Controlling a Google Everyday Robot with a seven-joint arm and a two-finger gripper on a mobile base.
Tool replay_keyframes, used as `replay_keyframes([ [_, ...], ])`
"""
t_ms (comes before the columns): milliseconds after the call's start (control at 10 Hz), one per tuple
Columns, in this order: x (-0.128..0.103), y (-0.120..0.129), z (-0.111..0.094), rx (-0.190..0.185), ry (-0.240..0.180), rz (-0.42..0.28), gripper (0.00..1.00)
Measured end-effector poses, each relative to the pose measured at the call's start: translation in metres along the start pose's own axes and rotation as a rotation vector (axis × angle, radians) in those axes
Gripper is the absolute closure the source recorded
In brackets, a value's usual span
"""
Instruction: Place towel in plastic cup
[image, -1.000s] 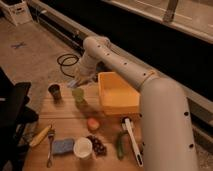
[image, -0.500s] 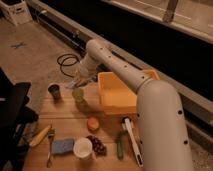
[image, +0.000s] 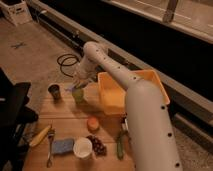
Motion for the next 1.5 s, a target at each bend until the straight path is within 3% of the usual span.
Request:
replay_keyframes([
  [300,0.012,0.006,0.027,-0.05,-0.058,-0.019,0.93],
  [600,0.017,0.011,0.036,-0.057,-0.105,-0.049,0.62],
  [700,0.016,0.011,0.036,-0.059,-0.106,-0.05,0.58],
  [1500,0.016,0.011,0.036,-0.06,-0.106,-0.05,0.58],
])
